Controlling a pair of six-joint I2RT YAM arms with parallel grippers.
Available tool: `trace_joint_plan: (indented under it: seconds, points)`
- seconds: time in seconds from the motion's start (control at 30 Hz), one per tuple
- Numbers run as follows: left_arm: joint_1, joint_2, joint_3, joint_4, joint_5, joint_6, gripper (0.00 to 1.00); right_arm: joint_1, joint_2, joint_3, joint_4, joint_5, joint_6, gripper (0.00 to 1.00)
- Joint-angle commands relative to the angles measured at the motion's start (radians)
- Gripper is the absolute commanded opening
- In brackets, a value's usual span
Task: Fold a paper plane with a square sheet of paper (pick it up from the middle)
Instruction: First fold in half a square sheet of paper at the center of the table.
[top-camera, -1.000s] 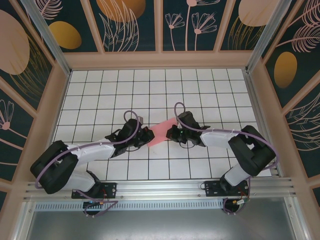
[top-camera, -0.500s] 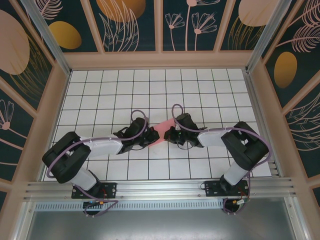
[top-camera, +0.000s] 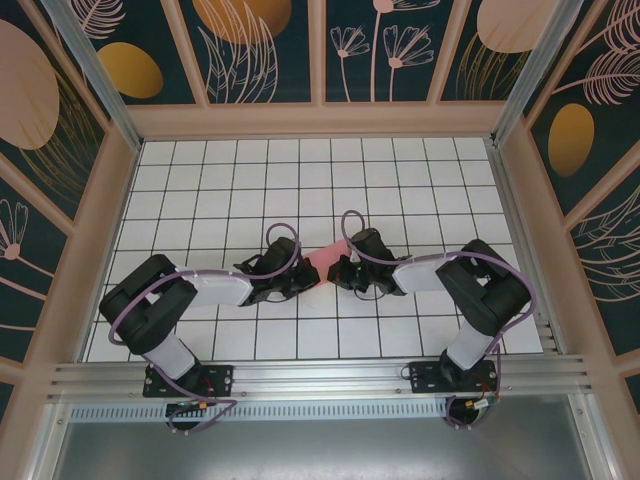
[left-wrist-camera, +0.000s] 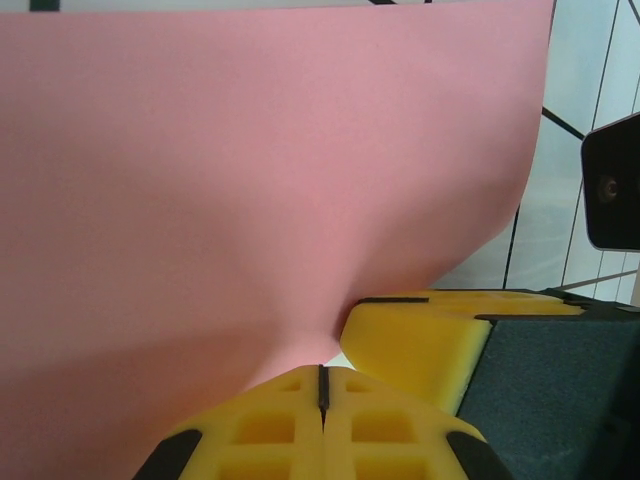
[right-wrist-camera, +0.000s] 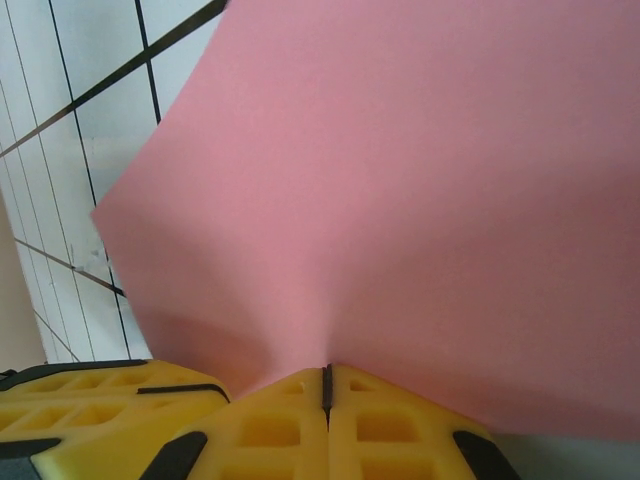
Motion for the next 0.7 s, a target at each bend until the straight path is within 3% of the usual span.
trace_joint_plan:
  seconds: [0.0, 0.67]
  points:
    - [-0.005, 0.023, 0.018, -0.022, -0.012, 0.011, 0.00, 0.008, 0.019, -0.010, 0.013, 0.002, -0.005, 0.00]
    - [-0.005, 0.038, 0.000, -0.110, -0.029, -0.014, 0.00, 0.008, 0.032, 0.023, 0.001, -0.021, -0.060, 0.00]
